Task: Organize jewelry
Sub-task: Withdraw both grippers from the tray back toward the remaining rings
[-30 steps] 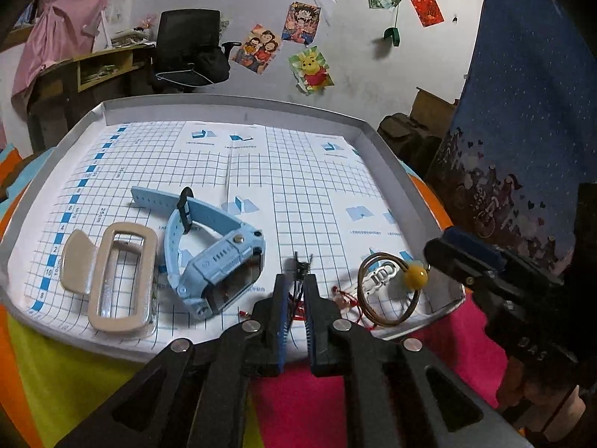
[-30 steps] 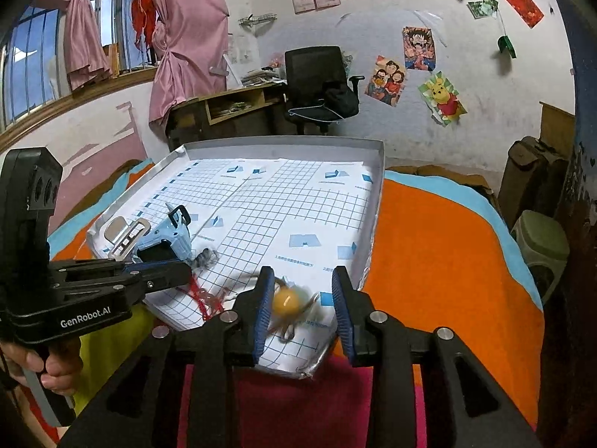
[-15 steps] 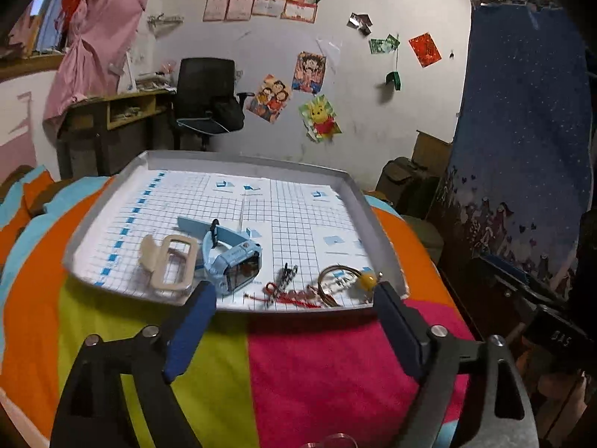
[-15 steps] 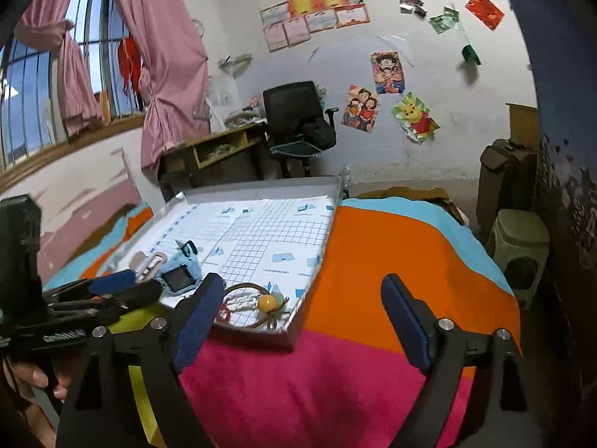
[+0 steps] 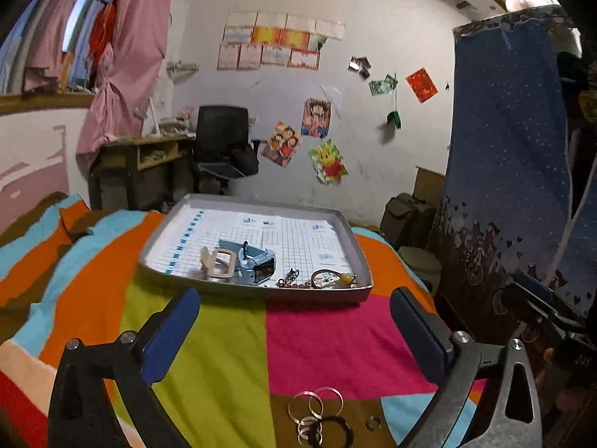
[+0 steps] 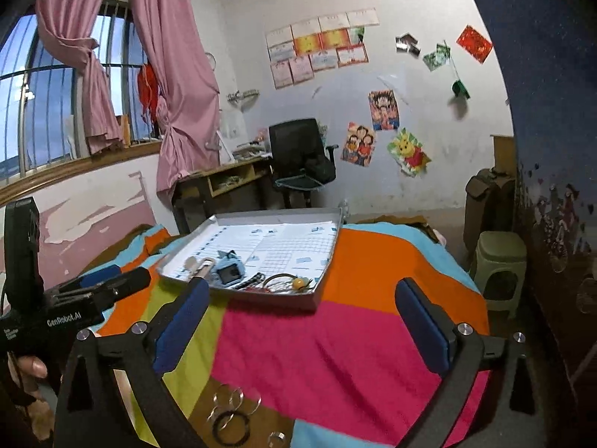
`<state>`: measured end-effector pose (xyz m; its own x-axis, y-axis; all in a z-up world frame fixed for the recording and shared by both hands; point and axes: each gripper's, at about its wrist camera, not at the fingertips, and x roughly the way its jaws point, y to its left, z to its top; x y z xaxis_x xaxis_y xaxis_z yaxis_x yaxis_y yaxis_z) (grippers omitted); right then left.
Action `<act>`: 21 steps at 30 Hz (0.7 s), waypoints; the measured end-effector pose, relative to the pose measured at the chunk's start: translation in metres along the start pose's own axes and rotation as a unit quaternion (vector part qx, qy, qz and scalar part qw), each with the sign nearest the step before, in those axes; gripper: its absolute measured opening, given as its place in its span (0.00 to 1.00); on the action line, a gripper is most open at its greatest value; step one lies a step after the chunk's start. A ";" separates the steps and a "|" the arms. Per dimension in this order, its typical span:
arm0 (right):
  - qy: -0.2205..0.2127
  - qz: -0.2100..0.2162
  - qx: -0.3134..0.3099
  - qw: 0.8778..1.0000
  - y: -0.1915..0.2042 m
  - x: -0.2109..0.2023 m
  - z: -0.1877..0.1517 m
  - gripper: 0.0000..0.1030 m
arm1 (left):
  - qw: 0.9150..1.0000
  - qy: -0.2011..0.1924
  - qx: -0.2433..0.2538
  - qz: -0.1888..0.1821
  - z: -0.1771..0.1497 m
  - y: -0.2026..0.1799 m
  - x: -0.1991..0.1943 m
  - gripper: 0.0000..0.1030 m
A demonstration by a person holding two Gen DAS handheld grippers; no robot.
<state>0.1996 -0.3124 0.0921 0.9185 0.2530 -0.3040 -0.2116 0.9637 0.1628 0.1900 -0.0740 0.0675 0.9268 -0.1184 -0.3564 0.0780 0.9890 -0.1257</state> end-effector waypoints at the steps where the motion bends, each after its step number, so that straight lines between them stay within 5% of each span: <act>1: -0.003 0.001 -0.003 1.000 0.002 -0.009 -0.002 0.96 | 1.000 -0.004 0.003 0.001 -0.004 -0.001 -0.011 1.00; 21: -0.009 -0.004 -0.046 0.999 0.035 -0.131 -0.078 0.97 | 1.000 0.008 0.018 0.015 -0.079 0.011 -0.108 1.00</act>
<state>0.0459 -0.3056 0.0647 0.9261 0.2437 -0.2880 -0.2328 0.9698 0.0722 0.0613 -0.0575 0.0311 0.9228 -0.0903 -0.3746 0.0640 0.9946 -0.0822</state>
